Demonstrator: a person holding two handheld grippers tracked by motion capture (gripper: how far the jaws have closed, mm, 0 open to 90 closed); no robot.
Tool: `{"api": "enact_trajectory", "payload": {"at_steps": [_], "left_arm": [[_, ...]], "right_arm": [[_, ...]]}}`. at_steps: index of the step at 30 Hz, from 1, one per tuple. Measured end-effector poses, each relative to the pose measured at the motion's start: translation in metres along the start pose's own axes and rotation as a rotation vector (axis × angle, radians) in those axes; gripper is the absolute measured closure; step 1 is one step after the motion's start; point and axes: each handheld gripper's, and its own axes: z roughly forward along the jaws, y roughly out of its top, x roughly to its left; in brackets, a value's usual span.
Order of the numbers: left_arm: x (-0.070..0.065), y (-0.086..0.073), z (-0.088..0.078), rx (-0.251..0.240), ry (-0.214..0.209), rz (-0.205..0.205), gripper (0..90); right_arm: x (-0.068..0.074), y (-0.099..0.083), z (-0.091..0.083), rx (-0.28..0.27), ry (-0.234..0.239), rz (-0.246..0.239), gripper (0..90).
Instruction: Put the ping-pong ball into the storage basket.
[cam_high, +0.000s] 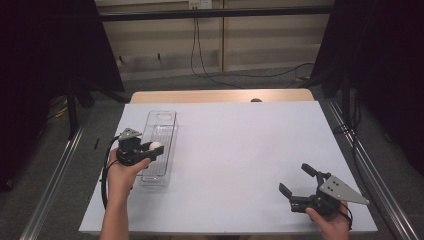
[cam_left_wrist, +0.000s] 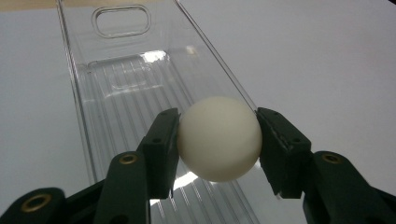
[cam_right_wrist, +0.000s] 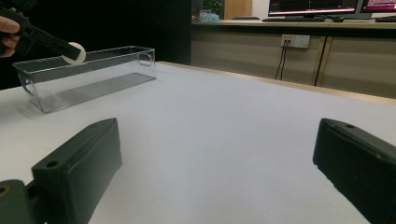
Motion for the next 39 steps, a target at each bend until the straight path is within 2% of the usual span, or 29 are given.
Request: {"api": "enact_trajectory", "payload": {"at_steps": [1,9,10,13,19,23,24,39], "left_arm": [[-0.0003,-0.0002,0.0004,-0.004,0.002,-0.005,51.1],[0.0017,-0.0018,0.0014,-0.001,0.016,-0.003,51.0],[0.0025,-0.0019,0.0011,0.005,0.018,0.003,51.0],[0.0024,-0.0026,0.0017,0.004,0.032,0.004,51.0],[0.0031,-0.0032,0.0027,0.012,0.032,0.020,50.9],[0.0033,-0.0041,0.0044,0.018,0.034,0.018,50.8],[0.0022,-0.0048,0.0057,0.008,0.036,0.003,50.8],[0.0029,-0.0058,0.0078,0.020,0.044,0.015,50.7]], "right_arm": [[-0.0003,-0.0002,-0.0001,0.002,0.004,-0.010,0.7],[0.0001,0.0001,0.0000,-0.001,0.000,-0.003,0.7],[-0.0005,-0.0001,0.0000,0.000,0.005,-0.015,0.7],[0.0000,0.0001,-0.0001,0.000,0.002,-0.005,0.7],[-0.0004,0.0000,0.0001,-0.002,0.004,-0.008,0.7],[-0.0003,0.0001,0.0000,-0.001,0.003,-0.010,0.7],[-0.0004,0.0000,0.0001,-0.003,0.004,-0.010,0.7],[-0.0002,0.0000,0.0000,-0.001,0.002,-0.009,0.7]]}}
